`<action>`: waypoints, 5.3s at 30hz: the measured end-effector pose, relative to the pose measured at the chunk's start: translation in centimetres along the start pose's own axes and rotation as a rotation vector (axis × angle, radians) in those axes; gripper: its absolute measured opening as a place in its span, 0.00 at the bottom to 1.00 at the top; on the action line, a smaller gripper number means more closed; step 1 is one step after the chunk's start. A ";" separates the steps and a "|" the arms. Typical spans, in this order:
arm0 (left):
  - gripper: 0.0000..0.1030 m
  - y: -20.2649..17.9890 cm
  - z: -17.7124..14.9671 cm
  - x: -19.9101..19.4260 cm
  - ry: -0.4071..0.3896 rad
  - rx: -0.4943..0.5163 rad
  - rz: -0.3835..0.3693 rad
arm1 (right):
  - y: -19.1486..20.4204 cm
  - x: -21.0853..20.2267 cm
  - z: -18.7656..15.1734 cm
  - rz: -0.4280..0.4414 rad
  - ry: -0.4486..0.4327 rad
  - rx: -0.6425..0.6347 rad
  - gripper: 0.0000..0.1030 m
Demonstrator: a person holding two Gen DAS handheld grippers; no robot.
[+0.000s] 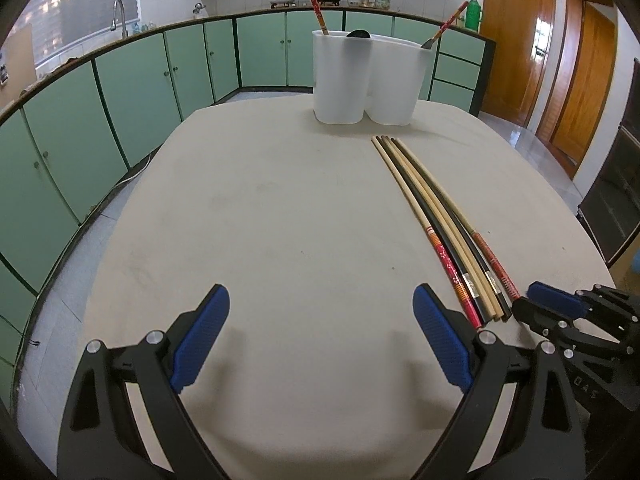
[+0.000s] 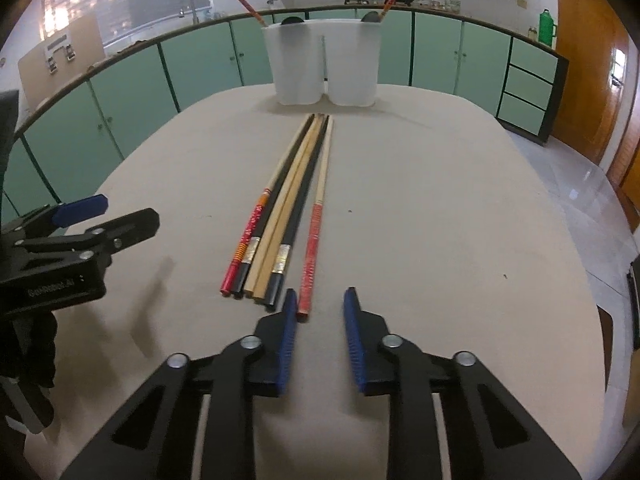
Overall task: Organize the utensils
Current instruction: 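Grasp another red-patterned chopstick with the right tool, then grasp a red-patterned chopstick with the left tool while the right tool holds its chopstick, then carry both red-patterned chopsticks to the white holder and lower them in, then open both tools to release the chopsticks into the holder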
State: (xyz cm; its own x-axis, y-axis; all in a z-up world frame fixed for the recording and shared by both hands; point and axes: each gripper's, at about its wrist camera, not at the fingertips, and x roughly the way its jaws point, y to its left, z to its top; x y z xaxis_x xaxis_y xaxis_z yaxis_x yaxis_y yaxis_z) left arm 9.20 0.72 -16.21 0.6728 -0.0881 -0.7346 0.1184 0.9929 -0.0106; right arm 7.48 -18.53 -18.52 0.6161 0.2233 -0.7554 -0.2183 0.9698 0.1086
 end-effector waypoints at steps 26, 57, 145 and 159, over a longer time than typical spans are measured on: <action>0.88 -5.5 -1.1 2.0 0.105 0.040 -0.073 | -4.0 -0.8 -0.6 -0.007 -0.014 0.088 0.06; 0.06 -3.9 -1.1 1.4 0.079 0.020 -0.018 | -4.2 -0.8 -0.6 0.028 -0.013 0.093 0.06; 0.15 -0.7 28.7 -0.6 -0.279 0.110 -0.101 | -5.5 -2.9 32.0 0.009 -0.253 -0.098 0.10; 0.62 -0.6 26.8 -6.3 -0.401 0.109 -0.095 | -7.0 -8.2 29.9 -0.061 -0.375 -0.076 0.60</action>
State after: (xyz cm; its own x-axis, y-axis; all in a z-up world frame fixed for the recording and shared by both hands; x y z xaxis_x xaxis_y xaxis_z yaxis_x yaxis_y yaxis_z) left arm 24.51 -1.48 6.60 0.8836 -0.2240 -0.4113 0.2555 0.9666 0.0225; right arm 26.61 -24.25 6.22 0.8607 0.1994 -0.4685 -0.2193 0.9756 0.0122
